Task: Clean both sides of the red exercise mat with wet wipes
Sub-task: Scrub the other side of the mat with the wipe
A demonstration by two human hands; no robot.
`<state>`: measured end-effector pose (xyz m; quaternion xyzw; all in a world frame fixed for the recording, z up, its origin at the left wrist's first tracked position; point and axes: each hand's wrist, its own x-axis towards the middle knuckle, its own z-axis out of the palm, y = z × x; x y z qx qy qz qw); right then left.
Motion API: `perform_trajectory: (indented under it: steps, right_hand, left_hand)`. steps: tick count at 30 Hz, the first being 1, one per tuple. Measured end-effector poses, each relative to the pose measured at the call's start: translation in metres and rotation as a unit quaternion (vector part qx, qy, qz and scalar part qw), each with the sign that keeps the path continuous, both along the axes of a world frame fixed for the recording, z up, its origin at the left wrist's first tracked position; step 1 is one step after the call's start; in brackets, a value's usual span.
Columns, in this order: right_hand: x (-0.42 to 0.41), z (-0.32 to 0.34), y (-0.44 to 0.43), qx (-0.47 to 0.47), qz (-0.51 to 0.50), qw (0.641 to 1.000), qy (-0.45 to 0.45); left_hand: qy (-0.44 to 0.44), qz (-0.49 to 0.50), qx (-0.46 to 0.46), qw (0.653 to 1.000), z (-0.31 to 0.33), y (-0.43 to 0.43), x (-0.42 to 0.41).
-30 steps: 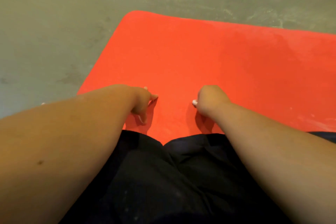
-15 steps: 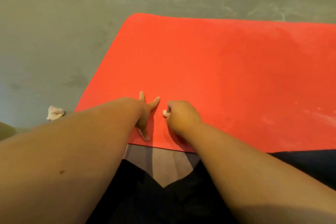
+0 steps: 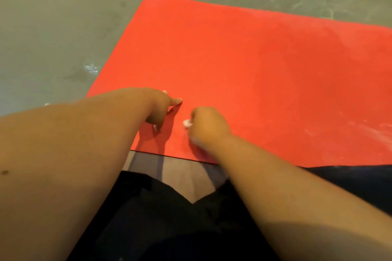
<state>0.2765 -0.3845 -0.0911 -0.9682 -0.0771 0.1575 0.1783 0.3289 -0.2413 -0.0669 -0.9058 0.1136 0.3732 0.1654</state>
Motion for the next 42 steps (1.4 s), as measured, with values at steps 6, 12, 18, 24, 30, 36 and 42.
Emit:
perform_trajectory:
  steps: [6,12,18,24,30,36,42]
  right_hand:
    - [0.007,0.021,-0.071,-0.166,-0.133,0.976,0.034]
    - [-0.033,0.013,0.021,-0.008,0.023,0.999,0.042]
    - [-0.018,0.026,-0.037,-0.162,-0.041,0.977,0.129]
    - [-0.012,0.029,-0.022,-0.214,0.028,0.961,0.171]
    - [-0.021,0.014,0.005,-0.077,0.056,0.99,0.108]
    - [-0.006,0.028,-0.063,-0.285,0.037,0.926,0.243]
    - [-0.018,0.042,-0.049,-0.117,0.047,0.97,0.21]
  left_hand:
    - [0.015,-0.009,-0.006,1.0,0.003,-0.006,0.004]
    - [-0.015,-0.052,0.004,0.999,0.012,-0.016,0.01]
    - [0.008,-0.031,-0.038,0.999,0.005,-0.008,0.01]
    - [0.012,-0.027,-0.051,0.998,0.005,-0.006,0.002]
    - [-0.002,-0.032,-0.045,0.998,-0.001,-0.007,-0.002]
    - [0.001,-0.008,-0.054,0.999,0.001,-0.011,0.0]
    - [0.005,-0.034,-0.041,0.999,0.001,-0.03,-0.006]
